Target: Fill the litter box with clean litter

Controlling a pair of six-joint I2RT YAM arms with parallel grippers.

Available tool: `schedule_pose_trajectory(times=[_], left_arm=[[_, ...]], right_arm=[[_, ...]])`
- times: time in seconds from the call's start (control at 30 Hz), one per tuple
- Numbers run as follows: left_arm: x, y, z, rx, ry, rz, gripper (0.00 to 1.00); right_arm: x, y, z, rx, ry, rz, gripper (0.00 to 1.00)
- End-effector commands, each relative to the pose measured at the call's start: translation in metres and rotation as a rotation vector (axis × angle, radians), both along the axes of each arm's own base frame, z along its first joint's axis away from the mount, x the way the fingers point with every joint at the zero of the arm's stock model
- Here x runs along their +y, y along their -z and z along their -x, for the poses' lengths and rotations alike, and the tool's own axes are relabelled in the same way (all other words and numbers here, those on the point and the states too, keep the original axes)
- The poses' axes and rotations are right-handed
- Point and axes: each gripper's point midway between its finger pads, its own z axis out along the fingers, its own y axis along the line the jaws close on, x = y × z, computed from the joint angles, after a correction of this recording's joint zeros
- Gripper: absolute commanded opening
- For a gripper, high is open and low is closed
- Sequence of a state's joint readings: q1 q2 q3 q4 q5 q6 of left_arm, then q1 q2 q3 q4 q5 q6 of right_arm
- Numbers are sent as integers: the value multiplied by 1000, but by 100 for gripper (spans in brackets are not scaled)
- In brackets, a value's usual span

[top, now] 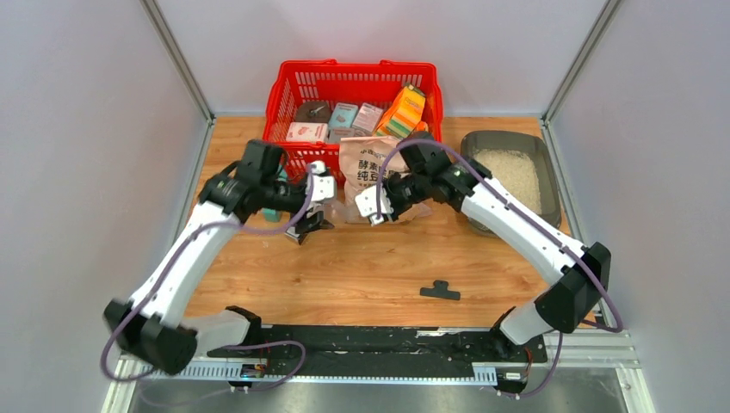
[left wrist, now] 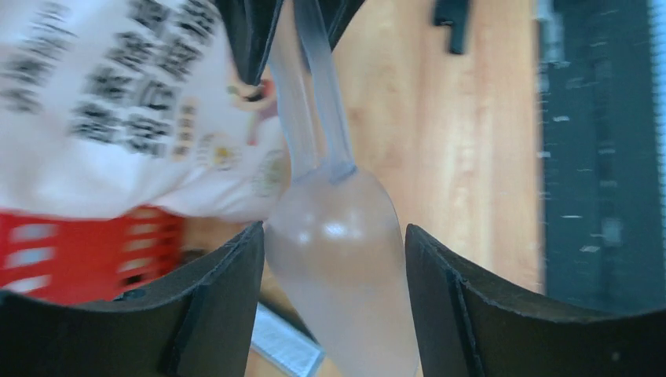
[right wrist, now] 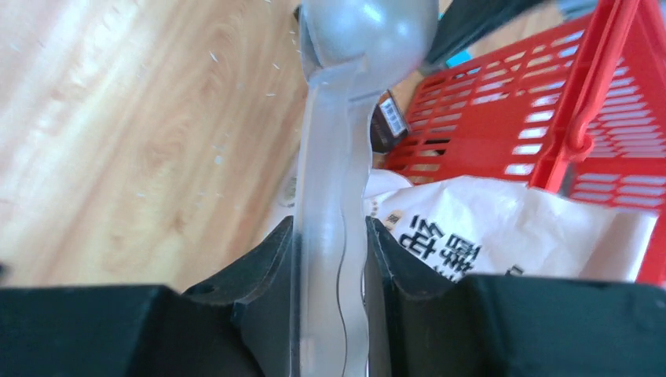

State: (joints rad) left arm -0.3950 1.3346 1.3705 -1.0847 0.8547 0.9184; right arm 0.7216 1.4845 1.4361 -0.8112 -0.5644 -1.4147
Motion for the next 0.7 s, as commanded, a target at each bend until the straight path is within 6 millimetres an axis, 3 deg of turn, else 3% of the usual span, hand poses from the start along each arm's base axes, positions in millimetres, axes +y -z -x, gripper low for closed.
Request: schedule_pose_trajectory(times=[0.0,0.03,0.1,0.17,0.2,0.3,0.53,0.67], left_arm=[[5,-61,-39,-488,-217,167,73],[8,-49,-42,-537,-228,139,74],[4,-60,-35,-638,-193,147,74],[6,-59,-37,-684,-212,134,75],[2,-70,-38,-738,-219,162,75],[1,-75,-48,-814,-263,163,75],[-13,-83,-59,-889,-243,192,70],[-27,-75,-59,-886,-196,201,65]], right_arm=[[-34,-21,16,365,260,28,0],[-36,-27,17,409,307,16,0],[-45,-29,20,468,350,25,0],[-50,-35,21,497,371,19,0],[-54,-34,23,512,377,31,0],[-58,-38,30,530,374,43,0],[-59,-38,32,646,410,76,0],[-56,-39,30,689,421,66,0]])
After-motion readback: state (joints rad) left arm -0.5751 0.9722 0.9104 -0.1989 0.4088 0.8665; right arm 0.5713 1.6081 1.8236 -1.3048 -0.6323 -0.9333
